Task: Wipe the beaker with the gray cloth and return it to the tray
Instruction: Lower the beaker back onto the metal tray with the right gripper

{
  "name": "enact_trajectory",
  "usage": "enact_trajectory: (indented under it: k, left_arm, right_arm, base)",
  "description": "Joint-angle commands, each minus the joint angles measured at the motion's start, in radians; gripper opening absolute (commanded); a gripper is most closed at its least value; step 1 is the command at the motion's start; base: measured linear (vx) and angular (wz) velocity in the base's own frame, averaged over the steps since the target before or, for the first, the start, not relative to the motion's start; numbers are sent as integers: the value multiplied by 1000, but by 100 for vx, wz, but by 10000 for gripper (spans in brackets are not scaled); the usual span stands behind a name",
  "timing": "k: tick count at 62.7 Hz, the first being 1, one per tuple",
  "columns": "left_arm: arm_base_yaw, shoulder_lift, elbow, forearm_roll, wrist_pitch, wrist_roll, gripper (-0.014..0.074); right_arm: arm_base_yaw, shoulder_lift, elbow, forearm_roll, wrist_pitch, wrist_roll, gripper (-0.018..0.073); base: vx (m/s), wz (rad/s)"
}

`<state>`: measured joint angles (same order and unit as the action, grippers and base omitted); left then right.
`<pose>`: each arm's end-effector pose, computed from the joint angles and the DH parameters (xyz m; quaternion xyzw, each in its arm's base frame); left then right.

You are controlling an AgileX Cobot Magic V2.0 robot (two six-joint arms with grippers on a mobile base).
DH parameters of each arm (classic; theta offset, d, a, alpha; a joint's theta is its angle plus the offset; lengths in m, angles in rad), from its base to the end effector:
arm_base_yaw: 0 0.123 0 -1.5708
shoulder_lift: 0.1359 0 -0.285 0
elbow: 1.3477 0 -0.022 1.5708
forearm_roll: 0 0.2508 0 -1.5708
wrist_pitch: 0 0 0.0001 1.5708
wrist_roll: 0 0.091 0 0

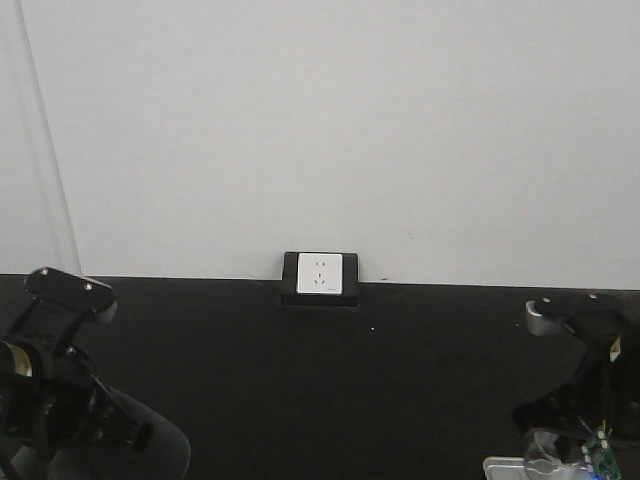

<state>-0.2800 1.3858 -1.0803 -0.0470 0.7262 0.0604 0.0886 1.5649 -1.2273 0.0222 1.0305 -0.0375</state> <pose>0.2769 -0.0826 0.3011 0.1494 0.9394 -0.0539 0.3039 0.3099 0.0293 0.2775 -0.0581 0.9878 0.0139 0.1441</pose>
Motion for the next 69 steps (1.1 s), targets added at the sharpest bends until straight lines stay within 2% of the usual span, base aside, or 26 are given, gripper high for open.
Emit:
enact_trajectory:
  k: [1, 9, 24, 31, 36, 46, 60, 69]
  left_arm:
    - [-4, 23, -24, 2, -55, -18, 45]
    - [-4, 72, -24, 2, -44, -18, 120]
    - [-4, 71, -24, 0, 8, -19, 439]
    - [-4, 53, -25, 0, 28, -51, 576]
    - [-4, 36, -26, 0, 48, -51, 634]
    - [-4, -14, -26, 0, 102, -51, 656]
    - [-4, -71, -26, 4, 100, -51, 606]
    - [-4, -76, -26, 12, 96, -51, 574]
  right_arm:
    - [-70, 9, -31, -8, 45, -32, -8]
    - [-119, 52, -31, 2, 50, -32, -8]
    - [-123, 105, -31, 2, 14, -36, -8]
    - [-123, 133, -31, 2, 2, -45, -8]
    - [-123, 160, -31, 2, -7, -48, -8]
    - [-123, 207, -31, 2, -43, -48, -7]
    - [-123, 251, -31, 23, -79, -47, 12]
    - [-123, 261, -31, 24, -68, -43, 63]
  base:
    - [0, 0]
    - [0, 0]
    - [0, 0]
    - [0, 0]
    - [0, 0]
    - [0, 0]
    - [0, 0]
    - [0, 0]
